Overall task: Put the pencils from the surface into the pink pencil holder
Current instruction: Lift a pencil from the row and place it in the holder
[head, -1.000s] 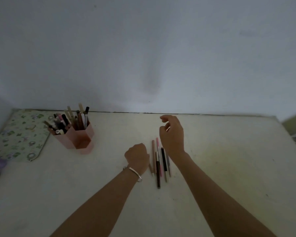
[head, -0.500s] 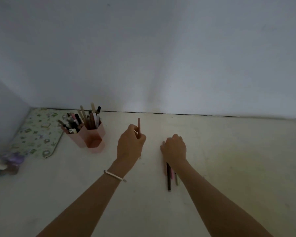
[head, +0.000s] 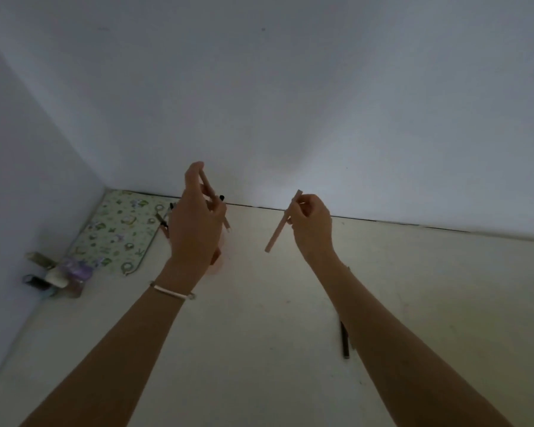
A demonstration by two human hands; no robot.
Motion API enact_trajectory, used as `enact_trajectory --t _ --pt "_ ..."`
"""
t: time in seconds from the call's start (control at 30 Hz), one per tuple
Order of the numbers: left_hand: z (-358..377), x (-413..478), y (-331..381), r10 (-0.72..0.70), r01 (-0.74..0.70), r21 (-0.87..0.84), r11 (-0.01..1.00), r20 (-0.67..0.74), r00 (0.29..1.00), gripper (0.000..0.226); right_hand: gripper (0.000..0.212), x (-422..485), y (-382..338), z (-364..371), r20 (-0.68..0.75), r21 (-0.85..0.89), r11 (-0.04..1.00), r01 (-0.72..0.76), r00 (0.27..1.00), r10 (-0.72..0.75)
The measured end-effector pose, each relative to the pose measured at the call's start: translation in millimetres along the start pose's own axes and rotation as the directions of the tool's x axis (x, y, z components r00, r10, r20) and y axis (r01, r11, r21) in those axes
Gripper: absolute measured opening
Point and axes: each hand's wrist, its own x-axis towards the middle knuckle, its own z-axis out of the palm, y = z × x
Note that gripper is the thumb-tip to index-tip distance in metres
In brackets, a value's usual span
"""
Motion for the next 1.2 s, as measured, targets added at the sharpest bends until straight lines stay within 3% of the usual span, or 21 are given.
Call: enact_trajectory --t 0.13,0.3,0.37,0.53,0.63,0.7,0.77,0.8,0.87,0.97,1.07,1.2 --pt "-10.9 12.3 -17.8 0.115 -0.097 0.272 0.957 -0.054 0.992 0.048 0.031 -7.5 -13.1 18.9 -0.043 0.134 0.982 0.134 0.991 -0.130" --pt "-1.5 8.5 -38.3 0.200 -0.170 0.552 0.817 0.006 0.980 0.031 0.023 -19.6 -12.6 39.9 -0.061 0.134 0.968 0.211 0.977 -0.205" --pt "-2.1 7.6 -43.4 0.199 -0.165 0.589 0.791 0.007 0.980 0.028 0.022 -23.9 -11.5 48.6 -0.063 0.124 0.964 0.235 0.972 -0.228" --pt "-24.5 13.3 -44.2 0.202 -0.124 0.500 0.857 -0.104 0.974 0.039 0.024 -32.9 -9.9 79.8 0.026 -0.049 0.916 0.397 0.918 -0.397" --pt "-38.8 14.2 -40.0 0.173 -0.115 0.405 0.907 -0.110 0.979 0.041 0.017 -34.7 -4.8 95.8 0.150 -0.203 0.874 0.442 0.896 -0.418" --pt "-44.7 12.0 -37.1 0.165 -0.116 0.371 0.921 -0.104 0.981 0.041 0.011 -35.5 2.6 102.1 0.249 -0.336 0.785 0.520 0.853 -0.459" --pt "-46.1 7.7 -33.2 0.162 -0.121 0.357 0.926 -0.087 0.983 0.041 0.018 -37.4 9.3 103.7 0.314 -0.456 0.633 0.625 0.779 -0.543" --pt "-45.2 5.6 -30.5 0.167 -0.129 0.347 0.929 -0.081 0.983 0.041 0.025 -37.8 9.2 102.5 0.301 -0.465 0.607 0.644 0.760 -0.576" --pt "-37.6 -2.2 -20.5 0.205 -0.175 0.313 0.934 -0.067 0.976 0.038 0.040 -36.6 4.3 92.3 0.162 -0.432 0.665 0.609 0.778 -0.607" --pt "-10.0 -20.3 -1.0 0.237 -0.231 0.203 0.952 -0.005 0.972 0.032 0.045 -23.4 -6.7 64.5 -0.042 -0.347 0.768 0.538 0.809 -0.586" --pt "31.5 -46.2 22.3 0.148 -0.173 0.115 0.978 0.199 0.969 0.030 0.041 -12.3 -12.8 27.0 -0.083 -0.361 0.791 0.494 0.828 -0.555" --pt "93.3 -96.0 43.6 0.081 -0.217 0.228 0.949 0.490 0.868 0.024 0.033 -8.0 -6.6 -23.8 -0.044 -0.397 0.834 0.384 0.900 -0.435"
